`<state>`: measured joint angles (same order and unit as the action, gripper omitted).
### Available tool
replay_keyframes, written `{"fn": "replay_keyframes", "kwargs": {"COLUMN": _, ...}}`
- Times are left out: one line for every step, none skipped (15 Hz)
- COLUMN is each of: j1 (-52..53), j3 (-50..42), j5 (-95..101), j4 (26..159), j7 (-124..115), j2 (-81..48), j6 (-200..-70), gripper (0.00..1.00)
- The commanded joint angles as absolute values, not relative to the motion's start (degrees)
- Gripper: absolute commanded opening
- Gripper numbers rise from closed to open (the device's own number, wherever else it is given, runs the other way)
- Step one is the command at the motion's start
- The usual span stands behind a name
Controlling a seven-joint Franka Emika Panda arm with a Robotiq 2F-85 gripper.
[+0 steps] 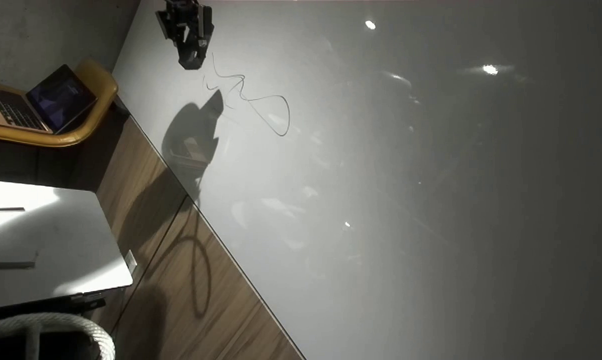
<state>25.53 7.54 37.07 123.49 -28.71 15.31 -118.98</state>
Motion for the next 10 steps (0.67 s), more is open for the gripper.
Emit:
{"fn": "replay_keyframes", "kwargs": {"j1": 17.3, "j3": 7.6, "j5": 40.9, "j4": 134.0, "j7": -28.6, "j2": 21.5, "j6": -134.5, "gripper": 0.31}}
{"fn": "replay_keyframes", "kwargs": {"j1": 15.6, "j3": 7.0, "j5": 40.9, "j4": 134.8, "j7": -28.3, "j2": 21.4, "j6": -138.6, "gripper": 0.31}}
{"fn": "replay_keyframes", "kwargs": {"j1": 13.4, "j3": 7.1, "j5": 40.7, "j4": 135.6, "j7": -28.2, "j2": 21.2, "j6": -142.5, "gripper": 0.31}}
{"fn": "replay_keyframes", "kwargs": {"j1": 11.3, "j3": 7.2, "j5": 40.1, "j4": 135.7, "j7": -27.8, "j2": 20.8, "j6": -145.8, "gripper": 0.31}}
{"fn": "replay_keyframes", "kwargs": {"j1": 9.6, "j3": 7.6, "j5": 39.6, "j4": 135.3, "j7": -27.3, "j2": 20.3, "j6": -148.4, "gripper": 0.31}}
{"fn": "replay_keyframes", "kwargs": {"j1": 8.0, "j3": 8.0, "j5": 39.3, "j4": 135.0, "j7": -27.2, "j2": 19.7, "j6": -150.4, "gripper": 0.31}}
{"fn": "replay_keyframes", "kwargs": {"j1": 6.7, "j3": 8.1, "j5": 38.8, "j4": 134.6, "j7": -26.4, "j2": 18.9, "j6": -151.9, "gripper": 0.31}}
{"fn": "replay_keyframes", "kwargs": {"j1": 5.5, "j3": 7.9, "j5": 38.1, "j4": 134.5, "j7": -25.6, "j2": 18.3, "j6": -153.1, "gripper": 0.31}}
{"fn": "replay_keyframes", "kwargs": {"j1": 4.5, "j3": 7.7, "j5": 37.6, "j4": 134.8, "j7": -24.7, "j2": 18.0, "j6": -154.0, "gripper": 0.31}}
{"fn": "replay_keyframes", "kwargs": {"j1": 3.6, "j3": 7.1, "j5": 36.7, "j4": 135.2, "j7": -23.5, "j2": 17.5, "j6": -154.8, "gripper": 0.31}}
